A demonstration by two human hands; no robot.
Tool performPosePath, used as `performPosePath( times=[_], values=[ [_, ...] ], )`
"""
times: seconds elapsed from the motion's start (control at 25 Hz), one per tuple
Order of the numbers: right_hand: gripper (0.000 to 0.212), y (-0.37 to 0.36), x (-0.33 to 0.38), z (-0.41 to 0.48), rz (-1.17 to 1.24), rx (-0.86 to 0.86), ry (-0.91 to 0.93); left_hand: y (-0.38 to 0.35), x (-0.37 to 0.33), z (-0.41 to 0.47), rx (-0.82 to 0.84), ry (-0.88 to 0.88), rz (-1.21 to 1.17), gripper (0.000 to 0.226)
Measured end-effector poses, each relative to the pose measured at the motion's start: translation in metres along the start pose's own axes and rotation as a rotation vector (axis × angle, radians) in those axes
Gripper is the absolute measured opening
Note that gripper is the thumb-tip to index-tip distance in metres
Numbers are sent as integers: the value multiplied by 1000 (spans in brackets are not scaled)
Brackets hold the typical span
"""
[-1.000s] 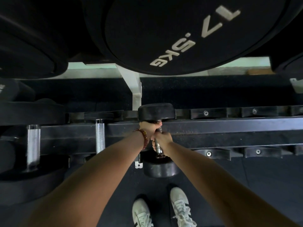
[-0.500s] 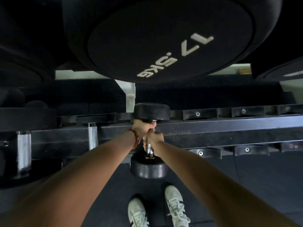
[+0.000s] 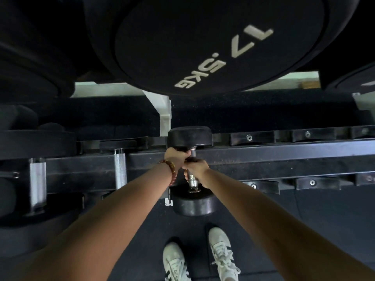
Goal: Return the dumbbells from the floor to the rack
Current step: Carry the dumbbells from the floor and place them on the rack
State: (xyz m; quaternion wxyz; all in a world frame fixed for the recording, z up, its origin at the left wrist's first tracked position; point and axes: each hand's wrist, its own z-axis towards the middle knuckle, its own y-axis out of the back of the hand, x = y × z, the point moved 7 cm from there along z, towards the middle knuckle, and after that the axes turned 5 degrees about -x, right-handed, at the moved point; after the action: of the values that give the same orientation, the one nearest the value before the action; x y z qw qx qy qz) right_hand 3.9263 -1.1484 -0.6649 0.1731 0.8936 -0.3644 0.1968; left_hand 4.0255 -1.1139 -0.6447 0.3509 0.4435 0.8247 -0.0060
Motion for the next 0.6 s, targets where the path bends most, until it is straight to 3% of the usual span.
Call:
performPosePath(
  times=[0.12,0.28,0.44,0.6],
  values=[
    [26,6,11,-4,-251,0,111,10,-7,-19,114,-81,144,12],
    [39,9,21,-12,-544,-36,269,17,6,-59,149,-266,473,28],
    [44,16,16,-26,-732,-8,283,8,34,-94,360,-368,778,55],
    [13,58,45,-73,-675,20,431,19,-7,-148,416,-575,1081,48]
  ],
)
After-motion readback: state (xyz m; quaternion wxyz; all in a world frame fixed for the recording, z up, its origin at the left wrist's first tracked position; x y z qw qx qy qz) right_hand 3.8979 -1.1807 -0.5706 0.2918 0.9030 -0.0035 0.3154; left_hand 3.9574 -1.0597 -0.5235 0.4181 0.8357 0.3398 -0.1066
